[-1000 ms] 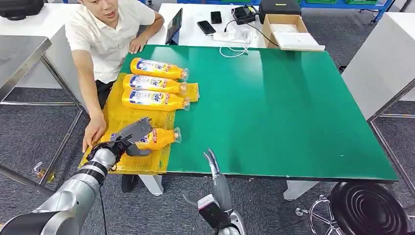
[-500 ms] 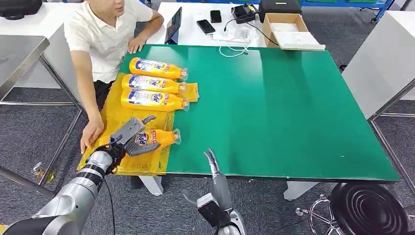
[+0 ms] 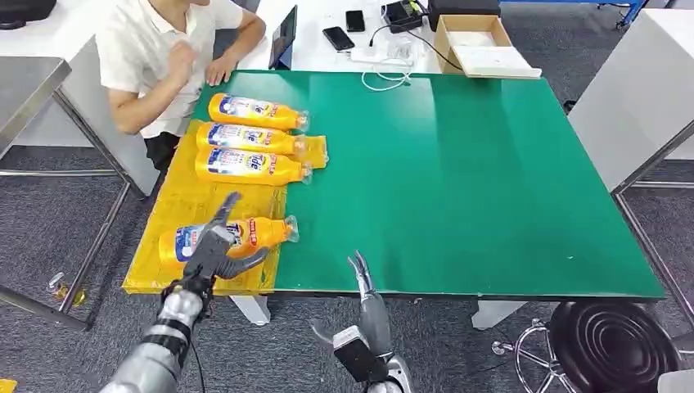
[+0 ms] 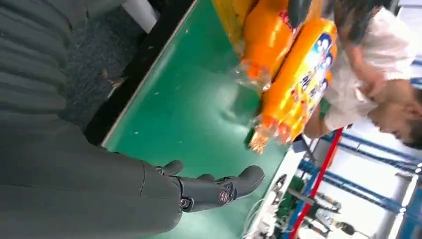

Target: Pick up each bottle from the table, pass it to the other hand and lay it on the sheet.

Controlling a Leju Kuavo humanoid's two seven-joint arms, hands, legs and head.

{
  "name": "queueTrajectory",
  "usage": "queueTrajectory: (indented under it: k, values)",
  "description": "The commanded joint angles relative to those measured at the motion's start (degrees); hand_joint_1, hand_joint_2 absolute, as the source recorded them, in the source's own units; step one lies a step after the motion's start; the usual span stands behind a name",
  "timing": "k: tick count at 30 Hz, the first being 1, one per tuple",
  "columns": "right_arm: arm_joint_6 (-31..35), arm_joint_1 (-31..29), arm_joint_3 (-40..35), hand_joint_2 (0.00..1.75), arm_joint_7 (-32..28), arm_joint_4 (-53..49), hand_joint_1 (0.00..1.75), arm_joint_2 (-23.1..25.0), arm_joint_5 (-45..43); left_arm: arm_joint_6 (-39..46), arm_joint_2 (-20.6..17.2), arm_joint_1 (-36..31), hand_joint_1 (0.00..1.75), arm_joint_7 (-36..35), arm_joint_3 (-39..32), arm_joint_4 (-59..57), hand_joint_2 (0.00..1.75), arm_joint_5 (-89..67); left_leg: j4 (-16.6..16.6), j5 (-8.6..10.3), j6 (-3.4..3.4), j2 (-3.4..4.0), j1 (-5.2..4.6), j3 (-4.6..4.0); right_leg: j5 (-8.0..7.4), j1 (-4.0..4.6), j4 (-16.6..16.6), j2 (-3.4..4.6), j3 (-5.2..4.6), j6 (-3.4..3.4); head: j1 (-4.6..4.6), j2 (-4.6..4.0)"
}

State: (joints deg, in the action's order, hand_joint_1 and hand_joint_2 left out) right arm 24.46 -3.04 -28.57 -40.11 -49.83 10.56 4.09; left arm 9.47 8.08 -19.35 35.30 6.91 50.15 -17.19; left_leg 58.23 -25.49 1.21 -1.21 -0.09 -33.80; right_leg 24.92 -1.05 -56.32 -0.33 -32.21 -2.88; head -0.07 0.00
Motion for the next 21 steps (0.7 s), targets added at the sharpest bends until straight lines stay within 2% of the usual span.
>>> queueTrajectory:
  k: [1,2,3,4,8,10,11,12,16,17,19,21]
  values:
    - [-9.2,6.4,6.6,1.75,0.1,-20.4,0.0,-1.0,-4.6,5.3,4.2,14.5,0.0,-0.5,9.5,28.9,1.75,18.6,0.1,-0.11,-0.03,0.01,0.0,-0.21,0.1,0.01,0.0,-0.04,-0.18,0.07,0.04,0.0]
    - [-6.9,6.9,7.2,0.0,0.1,-22.9,0.0,-0.8,-3.5,6.5,3.9,15.3,0.0,-0.5,10.5,30.2,1.75,20.5,0.1,-0.2,-0.05,0.12,0.05,-0.19,0.15,0.06,-0.1,0.04,-0.17,0.12,0.0,0.0]
    - [-4.6,7.3,6.8,0.0,0.1,-25.1,0.0,-0.9,-2.3,7.0,3.4,16.1,0.0,-0.7,11.6,31.2,1.75,21.5,0.1,-0.17,-0.02,0.12,0.01,-0.3,0.09,0.02,-0.1,0.06,-0.31,0.09,-0.02,0.0]
    - [0.3,7.1,6.9,0.0,0.1,-25.3,0.0,-0.4,-0.5,8.4,3.0,17.1,0.0,0.2,12.3,32.2,1.75,21.1,0.1,-0.15,0.0,0.09,0.0,-0.39,0.07,0.01,-0.1,0.04,-0.41,0.08,0.0,0.0]
    - [0.6,6.8,6.8,0.0,0.1,-24.9,0.0,-0.1,-0.4,8.5,2.8,17.8,0.0,0.4,12.7,32.7,1.75,21.0,0.0,-0.16,-0.02,0.16,0.05,-0.51,0.03,0.06,0.0,0.1,-0.54,0.1,-0.02,0.0]
    - [3.5,6.5,5.7,0.0,0.1,-25.5,0.0,-0.4,0.6,9.2,1.6,18.1,0.0,1.7,13.5,33.0,1.75,19.2,0.0,-0.11,0.0,0.06,0.02,-0.57,0.02,0.03,0.0,0.0,-0.61,0.08,0.0,0.0]
    - [7.3,6.1,5.0,0.0,0.1,-25.6,0.0,-0.5,1.6,9.6,1.1,18.9,0.0,1.8,14.1,33.4,1.75,18.3,0.0,-0.16,-0.04,0.15,0.06,-0.46,0.04,0.08,0.0,0.07,-0.53,0.14,0.0,0.0]
    - [9.4,5.8,3.5,1.75,0.1,-26.5,0.0,-1.2,2.5,9.5,0.7,19.7,0.0,1.7,14.5,33.9,1.75,18.2,0.0,-0.16,-0.03,0.23,0.04,-0.46,0.02,0.05,0.0,0.15,-0.55,0.12,-0.02,0.0]
    - [12.5,5.6,4.3,1.75,0.1,-28.1,0.0,-1.7,1.0,10.3,0.5,19.5,0.0,1.1,15.1,32.8,1.75,17.9,0.0,-0.12,0.0,0.14,0.01,-0.51,0.01,0.03,0.1,0.08,-0.56,0.08,-0.02,0.0]
    - [14.7,4.8,4.6,1.75,0.1,-28.0,0.0,-2.0,3.1,11.7,0.8,18.3,0.0,0.4,15.2,32.2,1.75,17.4,0.0,-0.15,-0.03,0.17,0.04,-0.42,0.02,0.06,0.1,0.09,-0.47,0.12,0.0,0.0]
    - [15.1,4.6,4.3,1.75,0.1,-29.0,0.0,-3.9,6.0,12.0,1.1,17.0,0.0,-1.8,15.7,30.8,1.75,18.2,0.0,-0.1,0.0,0.07,0.03,-0.53,0.01,0.04,0.1,0.01,-0.56,0.08,-0.02,0.0]
    - [15.5,6.0,7.0,1.75,0.1,-30.3,0.0,-2.9,10.4,9.8,-0.1,16.8,0.0,-3.4,17.4,29.6,1.75,17.8,0.0,-0.1,-0.01,0.06,0.04,-0.5,0.01,0.05,0.1,-0.01,-0.51,0.1,0.0,0.0]
